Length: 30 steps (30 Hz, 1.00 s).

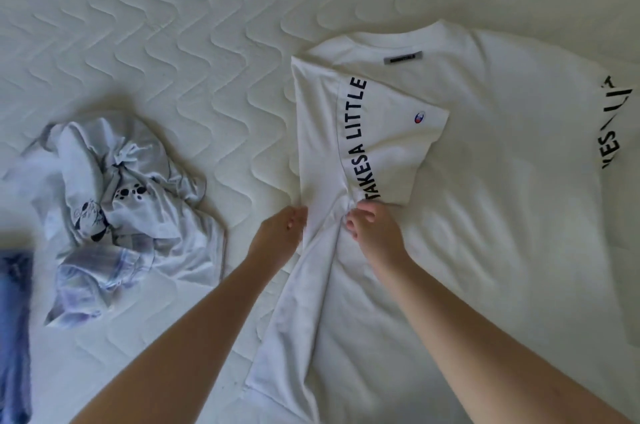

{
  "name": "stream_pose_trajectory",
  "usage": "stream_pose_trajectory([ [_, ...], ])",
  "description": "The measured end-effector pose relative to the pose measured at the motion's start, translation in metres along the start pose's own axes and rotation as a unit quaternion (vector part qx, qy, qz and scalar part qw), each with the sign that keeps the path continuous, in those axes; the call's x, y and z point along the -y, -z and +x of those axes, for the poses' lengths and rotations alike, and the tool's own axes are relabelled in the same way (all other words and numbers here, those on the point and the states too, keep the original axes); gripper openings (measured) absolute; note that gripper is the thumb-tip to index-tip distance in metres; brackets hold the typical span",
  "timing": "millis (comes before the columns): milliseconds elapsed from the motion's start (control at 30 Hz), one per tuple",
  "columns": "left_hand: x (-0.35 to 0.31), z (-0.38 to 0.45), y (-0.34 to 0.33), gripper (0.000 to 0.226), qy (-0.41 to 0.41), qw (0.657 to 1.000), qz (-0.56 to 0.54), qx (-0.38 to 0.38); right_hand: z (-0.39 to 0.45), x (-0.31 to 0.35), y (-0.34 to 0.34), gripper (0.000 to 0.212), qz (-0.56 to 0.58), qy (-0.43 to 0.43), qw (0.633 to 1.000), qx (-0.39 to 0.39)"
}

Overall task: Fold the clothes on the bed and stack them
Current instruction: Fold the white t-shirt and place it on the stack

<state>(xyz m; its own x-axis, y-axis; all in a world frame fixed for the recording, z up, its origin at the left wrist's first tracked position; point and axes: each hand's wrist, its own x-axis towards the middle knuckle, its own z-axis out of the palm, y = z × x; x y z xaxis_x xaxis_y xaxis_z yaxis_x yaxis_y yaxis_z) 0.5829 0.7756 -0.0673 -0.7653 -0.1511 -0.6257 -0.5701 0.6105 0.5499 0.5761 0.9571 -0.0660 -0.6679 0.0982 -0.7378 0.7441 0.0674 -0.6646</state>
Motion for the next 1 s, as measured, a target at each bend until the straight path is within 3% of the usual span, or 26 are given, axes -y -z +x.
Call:
stream_pose_trajectory([
  [100,0.031,-0.038,-0.008,0.033,0.008,0.992,0.106,0.070,-0.011,-0.004,-0.011,0.027,0.039,-0.055,0.998,0.009],
  [233,0.067,-0.086,-0.012,0.075,0.043,0.977,0.162,0.133,-0.024,-0.012,-0.013,0.028,0.046,-0.072,0.996,0.040],
  [367,0.081,-0.130,-0.011,0.056,0.027,0.975,0.178,0.133,-0.034,-0.020,-0.014,0.030,0.011,-0.044,0.998,0.037],
  [500,0.069,-0.163,-0.024,0.029,0.007,0.984,0.120,0.133,-0.047,-0.037,-0.016,0.038,-0.077,-0.029,0.995,0.055],
  [633,0.049,-0.183,-0.061,0.036,-0.039,0.982,0.100,0.158,-0.064,-0.055,0.000,0.048,-0.129,-0.015,0.990,0.058],
  [767,0.039,-0.197,-0.092,0.037,-0.028,0.977,0.039,0.210,-0.078,-0.073,0.028,0.045,-0.137,-0.023,0.990,0.021],
  [900,0.064,-0.206,-0.089,0.019,-0.063,0.994,-0.001,0.089,-0.098,-0.098,0.037,0.047,-0.179,-0.045,0.982,0.028],
  [1000,0.098,-0.217,-0.086,0.023,-0.085,0.995,-0.029,-0.038,-0.117,-0.119,0.035,0.037,-0.239,-0.043,0.970,0.034],
])
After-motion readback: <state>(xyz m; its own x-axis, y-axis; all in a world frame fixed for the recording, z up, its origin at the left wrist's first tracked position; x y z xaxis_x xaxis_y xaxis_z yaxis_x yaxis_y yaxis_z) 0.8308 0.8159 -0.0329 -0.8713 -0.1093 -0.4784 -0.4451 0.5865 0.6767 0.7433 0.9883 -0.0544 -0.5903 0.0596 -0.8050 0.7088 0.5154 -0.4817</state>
